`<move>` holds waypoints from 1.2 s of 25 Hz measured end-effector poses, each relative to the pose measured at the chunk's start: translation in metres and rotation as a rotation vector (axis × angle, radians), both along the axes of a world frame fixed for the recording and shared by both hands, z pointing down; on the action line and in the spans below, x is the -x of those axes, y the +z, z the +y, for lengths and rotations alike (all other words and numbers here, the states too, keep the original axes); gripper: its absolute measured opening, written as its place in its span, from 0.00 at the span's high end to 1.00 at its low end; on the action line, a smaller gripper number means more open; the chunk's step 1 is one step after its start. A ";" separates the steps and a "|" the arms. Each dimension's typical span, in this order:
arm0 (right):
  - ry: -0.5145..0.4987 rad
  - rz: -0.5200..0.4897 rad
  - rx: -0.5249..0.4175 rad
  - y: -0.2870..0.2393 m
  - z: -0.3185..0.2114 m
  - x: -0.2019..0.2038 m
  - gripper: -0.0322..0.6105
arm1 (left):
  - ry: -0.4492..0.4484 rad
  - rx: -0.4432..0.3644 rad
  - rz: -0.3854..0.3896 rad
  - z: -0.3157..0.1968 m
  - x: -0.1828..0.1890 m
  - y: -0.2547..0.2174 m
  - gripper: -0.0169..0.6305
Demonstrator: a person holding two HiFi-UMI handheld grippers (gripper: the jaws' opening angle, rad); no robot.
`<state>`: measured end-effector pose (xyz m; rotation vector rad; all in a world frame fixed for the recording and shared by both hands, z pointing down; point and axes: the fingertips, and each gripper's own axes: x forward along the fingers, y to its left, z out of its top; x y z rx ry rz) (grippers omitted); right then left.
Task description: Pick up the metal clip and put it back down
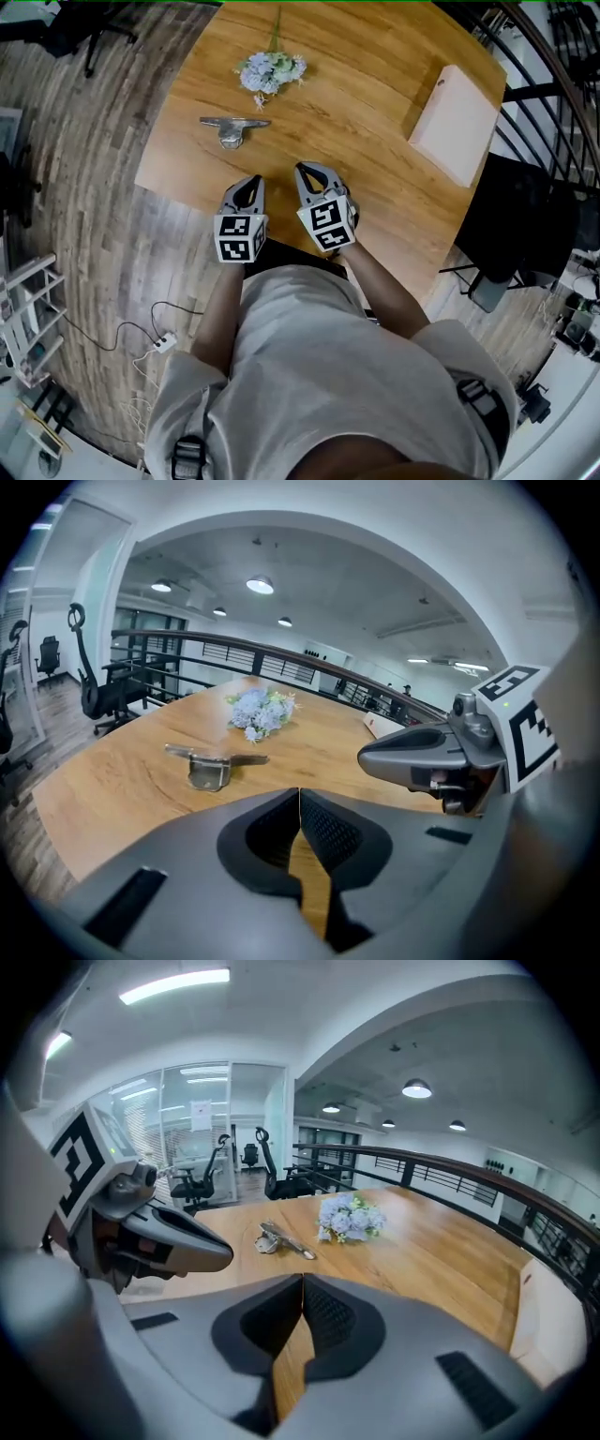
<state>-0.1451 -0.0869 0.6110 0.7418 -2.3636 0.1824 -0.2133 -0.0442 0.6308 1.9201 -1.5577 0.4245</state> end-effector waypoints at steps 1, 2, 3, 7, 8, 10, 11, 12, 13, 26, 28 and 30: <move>0.026 -0.008 -0.007 -0.003 -0.002 -0.009 0.91 | 0.013 -0.008 -0.003 -0.003 -0.006 -0.004 0.94; 0.053 -0.016 -0.012 -0.007 -0.004 -0.019 0.91 | 0.024 -0.016 -0.005 -0.004 -0.013 -0.009 0.94; 0.078 -0.024 -0.016 -0.012 -0.004 -0.029 0.91 | 0.034 -0.023 -0.008 -0.004 -0.021 -0.015 0.94; 0.141 -0.056 -0.045 -0.040 0.003 -0.065 0.91 | 0.051 -0.057 -0.003 -0.001 -0.048 -0.042 0.94; 0.150 -0.067 -0.053 -0.050 0.006 -0.073 0.91 | 0.051 -0.062 0.003 0.001 -0.054 -0.049 0.94; 0.177 -0.104 -0.065 -0.067 0.009 -0.087 0.91 | 0.053 -0.081 0.011 0.001 -0.067 -0.065 0.94; 0.192 -0.131 -0.069 -0.076 0.008 -0.094 0.91 | 0.057 -0.098 0.009 -0.003 -0.073 -0.073 0.94; 0.205 -0.157 -0.077 -0.086 0.006 -0.100 0.91 | 0.064 -0.118 0.004 -0.008 -0.079 -0.081 0.94; 0.215 -0.179 -0.091 -0.094 0.004 -0.107 0.91 | 0.074 -0.138 -0.005 -0.012 -0.085 -0.089 0.94; 0.314 -0.288 -0.291 -0.193 -0.009 -0.189 0.91 | 0.151 -0.354 -0.010 -0.035 -0.158 -0.188 0.94; 0.328 -0.312 -0.311 -0.209 -0.009 -0.199 0.91 | 0.179 -0.402 -0.033 -0.040 -0.170 -0.208 0.94; 0.344 -0.330 -0.339 -0.223 -0.009 -0.209 0.91 | 0.200 -0.452 -0.061 -0.043 -0.179 -0.227 0.93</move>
